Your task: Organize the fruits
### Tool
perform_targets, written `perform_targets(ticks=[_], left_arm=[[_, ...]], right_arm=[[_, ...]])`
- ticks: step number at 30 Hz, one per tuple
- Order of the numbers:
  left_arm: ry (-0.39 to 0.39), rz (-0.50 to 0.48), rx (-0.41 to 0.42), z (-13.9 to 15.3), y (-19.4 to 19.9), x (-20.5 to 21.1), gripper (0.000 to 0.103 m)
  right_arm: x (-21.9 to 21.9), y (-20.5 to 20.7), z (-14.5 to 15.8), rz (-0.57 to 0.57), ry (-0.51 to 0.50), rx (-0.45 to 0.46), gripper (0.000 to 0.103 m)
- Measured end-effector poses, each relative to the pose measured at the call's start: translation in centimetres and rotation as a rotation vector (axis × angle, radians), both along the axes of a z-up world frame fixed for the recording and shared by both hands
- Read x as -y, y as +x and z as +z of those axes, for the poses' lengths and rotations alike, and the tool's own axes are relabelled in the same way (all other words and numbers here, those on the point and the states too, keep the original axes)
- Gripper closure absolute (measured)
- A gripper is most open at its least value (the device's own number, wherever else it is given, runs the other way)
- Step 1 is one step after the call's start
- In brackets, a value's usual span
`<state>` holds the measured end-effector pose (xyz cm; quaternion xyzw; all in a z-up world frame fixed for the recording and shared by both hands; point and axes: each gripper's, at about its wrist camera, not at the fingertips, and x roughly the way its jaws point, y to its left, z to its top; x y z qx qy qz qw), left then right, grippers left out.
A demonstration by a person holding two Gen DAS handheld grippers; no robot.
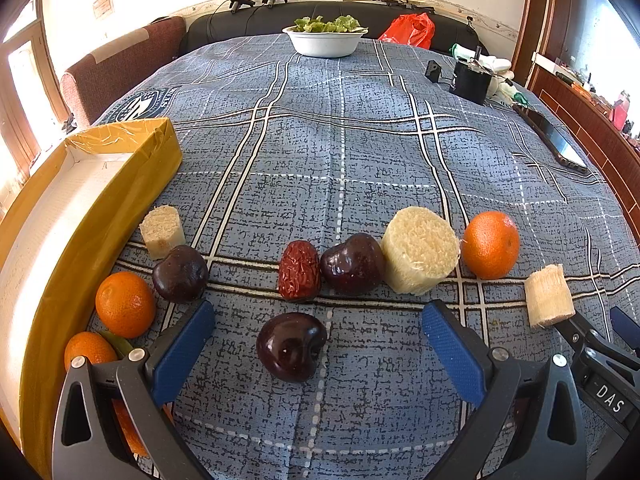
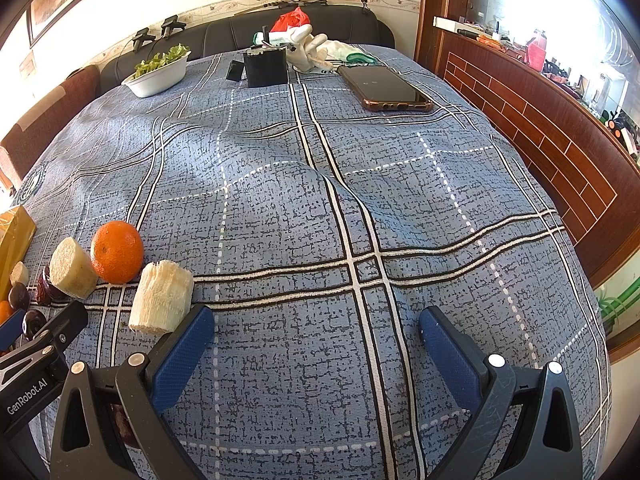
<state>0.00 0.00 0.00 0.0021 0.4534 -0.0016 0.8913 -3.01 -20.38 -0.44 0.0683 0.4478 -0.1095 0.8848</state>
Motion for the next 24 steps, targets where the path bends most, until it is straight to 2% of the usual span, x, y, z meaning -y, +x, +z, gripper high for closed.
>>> perform_targets(ticks=[17, 20, 24], left_arm=[[0.000, -0.001, -0.001, 0.00, 0.01, 0.00, 0.000], [0.001, -0.024, -0.027, 0.05, 0.09, -0.04, 0.000], [0.005, -0.062, -0.070, 0.16, 0.32, -0.09, 0.000]], right_arm=[[-0.02, -0.07, 0.01, 0.000, 0.000, 0.000, 0.000], [-0.02, -0.12, 0.04, 0.003, 0.006, -0.003, 0.000], [0.08, -0.36, 0.30, 0.026, 0.022, -0.052, 0.000]])
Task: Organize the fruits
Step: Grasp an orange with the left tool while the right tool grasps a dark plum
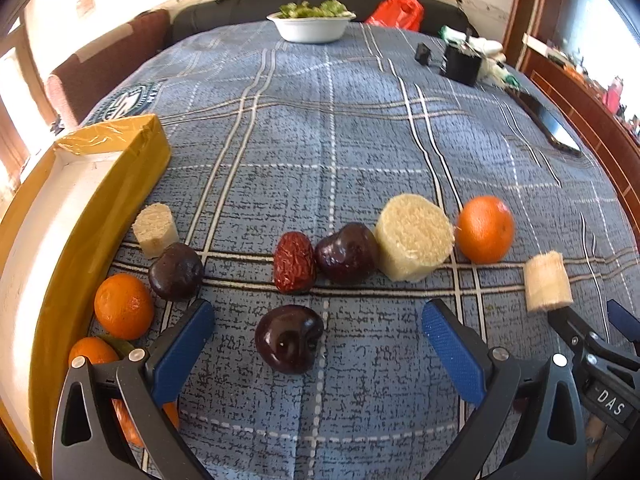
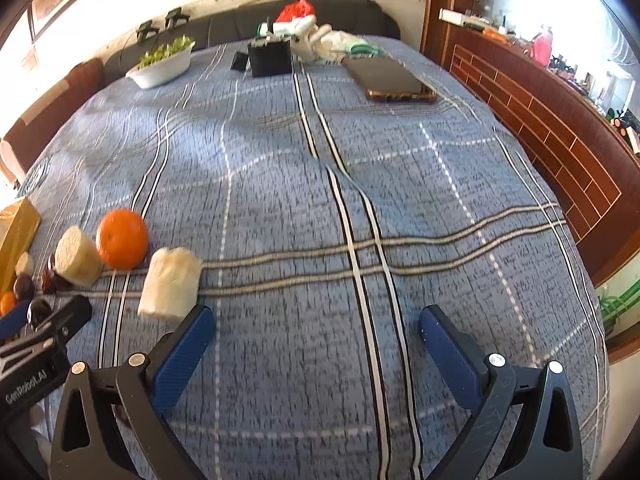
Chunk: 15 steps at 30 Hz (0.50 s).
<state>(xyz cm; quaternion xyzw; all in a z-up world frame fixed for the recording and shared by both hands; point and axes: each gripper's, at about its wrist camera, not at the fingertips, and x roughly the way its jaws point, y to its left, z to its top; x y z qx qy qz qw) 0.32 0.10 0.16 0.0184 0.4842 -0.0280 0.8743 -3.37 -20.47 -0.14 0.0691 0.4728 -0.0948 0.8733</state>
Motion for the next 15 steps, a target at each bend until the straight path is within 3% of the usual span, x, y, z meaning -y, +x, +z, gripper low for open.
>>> perform_targets(ticks=[5, 8, 10, 13, 15], left_arm=[[-0.008, -0.065, -0.014, 0.0, -0.8, 0.4, 0.000], [-0.085, -0.113, -0.007, 0.9, -2.5, -0.2, 0.015], [-0.134, -0.135, 0.027, 2.3, -3.9, -1.3, 0.027], [-0.207, -0.130, 0.117, 5.1, -6.2, -4.9, 0.028], [-0.216, -0.082, 0.181, 7.1, -7.5, -8.6, 0.028]], right_arm=[[-0.4, -1.9, 0.1, 0.034, 0.006, -0.019, 0.000], [-0.5, -1.8, -0.1, 0.048, 0.007, -0.020, 0.000], [-0.5, -1.9, -0.1, 0.058, 0.005, -0.017, 0.000], [-0.3, -1.9, 0.0, 0.078, 0.013, -0.028, 0.001], [0.2, -2.5, 0.5, 0.081, 0.043, -0.015, 0.007]])
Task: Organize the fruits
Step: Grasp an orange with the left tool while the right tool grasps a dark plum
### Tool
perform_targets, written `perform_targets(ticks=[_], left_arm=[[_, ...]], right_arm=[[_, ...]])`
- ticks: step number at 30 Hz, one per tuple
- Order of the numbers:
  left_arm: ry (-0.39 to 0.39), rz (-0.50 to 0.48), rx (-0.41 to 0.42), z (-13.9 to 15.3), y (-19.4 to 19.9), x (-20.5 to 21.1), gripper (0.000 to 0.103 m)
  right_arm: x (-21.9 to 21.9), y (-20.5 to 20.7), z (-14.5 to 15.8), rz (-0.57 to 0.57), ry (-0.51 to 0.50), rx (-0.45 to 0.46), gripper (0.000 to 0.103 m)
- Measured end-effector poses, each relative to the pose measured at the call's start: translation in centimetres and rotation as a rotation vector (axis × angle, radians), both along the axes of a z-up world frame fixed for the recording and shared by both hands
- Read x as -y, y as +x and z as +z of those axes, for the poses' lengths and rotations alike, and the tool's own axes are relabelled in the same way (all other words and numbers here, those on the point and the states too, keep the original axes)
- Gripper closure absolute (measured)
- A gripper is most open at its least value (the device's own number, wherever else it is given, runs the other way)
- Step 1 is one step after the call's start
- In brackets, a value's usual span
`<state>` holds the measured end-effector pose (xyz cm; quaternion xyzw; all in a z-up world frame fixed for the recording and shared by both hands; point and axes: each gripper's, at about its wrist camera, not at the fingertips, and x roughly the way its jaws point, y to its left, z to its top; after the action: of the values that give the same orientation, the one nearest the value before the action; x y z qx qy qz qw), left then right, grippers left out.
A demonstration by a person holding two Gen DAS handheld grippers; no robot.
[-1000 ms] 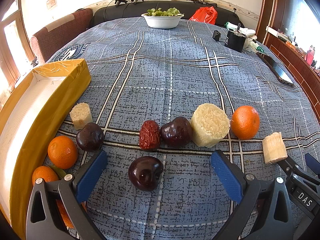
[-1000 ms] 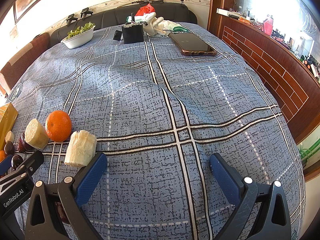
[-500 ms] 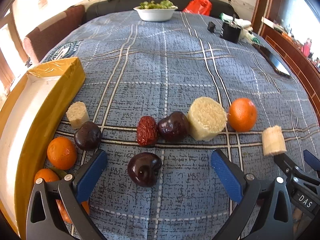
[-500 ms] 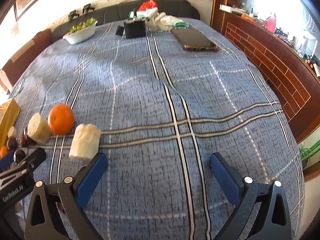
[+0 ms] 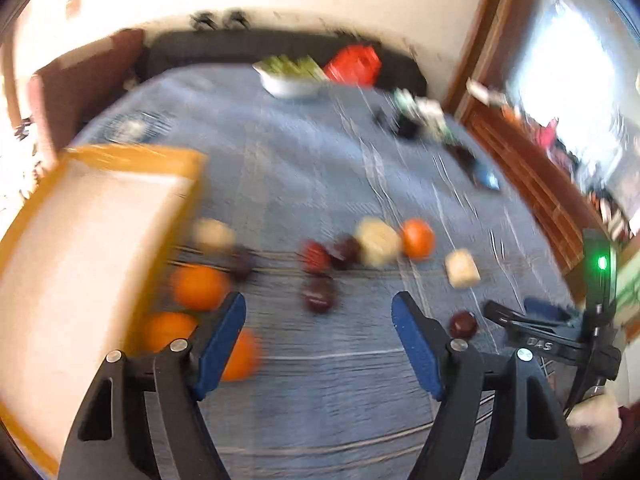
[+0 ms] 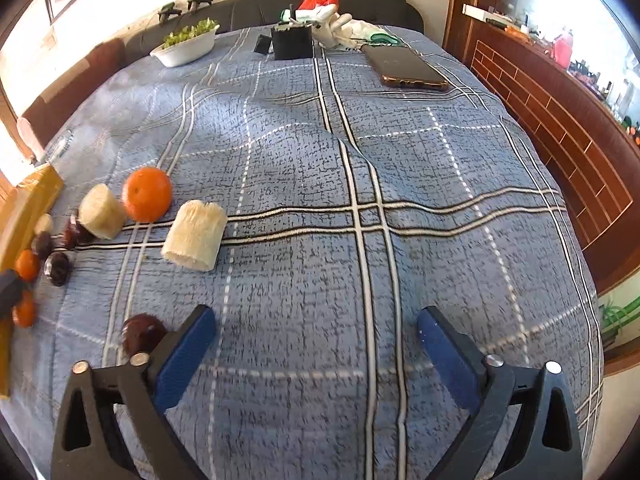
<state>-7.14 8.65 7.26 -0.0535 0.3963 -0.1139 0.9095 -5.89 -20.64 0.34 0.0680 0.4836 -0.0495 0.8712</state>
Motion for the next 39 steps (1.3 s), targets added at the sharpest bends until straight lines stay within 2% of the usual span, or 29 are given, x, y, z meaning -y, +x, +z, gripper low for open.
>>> perform_targets(ticks=[3, 5, 7, 8, 9, 11, 12, 18, 22, 25, 26, 28, 33, 35, 37, 39], left_arm=[[0.060, 0.108, 0.068, 1.8, -1.5, -4.9, 0.028], [0.074, 0.161, 0.080, 2.5, -2.3, -7.6, 0.028], [0.053, 0.162, 0.085, 2.7, -2.9, -9.0, 0.028], [0.042, 0.145, 0.090, 2.8, -3.3, -9.4, 0.028], [0.041, 0.128, 0.090, 2.7, -3.5, -9.5, 0.031], [0.046, 0.083, 0.074, 2.2, -3.2, -8.8, 0.042], [0.046, 0.030, 0.058, 1.8, -3.1, -7.8, 0.047], [0.138, -0.194, 0.018, -1.5, -2.0, -1.1, 0.055], [0.173, -0.242, -0.035, -3.6, -0.4, 0.0, 0.057], [0.221, -0.245, -0.030, -3.9, 0.3, 0.3, 0.058], [0.217, -0.249, -0.031, -3.8, 0.4, 0.2, 0.059], [0.222, -0.262, -0.023, -3.5, 0.4, 0.2, 0.071], [0.266, -0.249, -0.035, -4.0, 1.4, -0.1, 0.069], [0.286, -0.268, -0.047, -4.5, 1.5, 0.3, 0.066], [0.349, -0.300, -0.043, -5.0, 1.2, 1.3, 0.064], [0.364, -0.340, -0.057, -5.5, 0.9, 2.1, 0.065]], right_arm=[[0.6, -1.9, 1.3, 0.021, 0.087, 0.087, 0.012], [0.2, -2.5, 1.9, 0.056, 0.116, 0.124, 0.015], [-0.8, -2.8, 2.2, 0.110, 0.151, 0.145, 0.020], [-1.2, -2.8, 2.2, 0.137, 0.172, 0.152, 0.026], [-1.8, -2.7, 2.2, 0.164, 0.192, 0.154, 0.029], [-3.0, -2.4, 2.0, 0.209, 0.212, 0.146, 0.031], [-3.5, -2.3, 1.9, 0.224, 0.216, 0.145, 0.032], [-5.2, -1.4, 0.9, 0.279, 0.216, 0.122, 0.034], [-5.6, -0.9, 0.5, 0.297, 0.223, 0.092, 0.037], [-6.0, -1.0, 0.5, 0.319, 0.197, 0.094, 0.038], [-6.2, -1.0, 0.4, 0.326, 0.188, 0.095, 0.038], [-6.5, -1.0, 0.4, 0.338, 0.177, 0.099, 0.038], [-7.0, -1.0, 0.4, 0.381, 0.175, 0.111, 0.038], [-7.3, -1.1, 0.4, 0.402, 0.179, 0.113, 0.039], [-7.5, -1.2, 0.3, 0.418, 0.177, 0.115, 0.041], [-7.5, -1.3, 0.3, 0.425, 0.183, 0.114, 0.046]])
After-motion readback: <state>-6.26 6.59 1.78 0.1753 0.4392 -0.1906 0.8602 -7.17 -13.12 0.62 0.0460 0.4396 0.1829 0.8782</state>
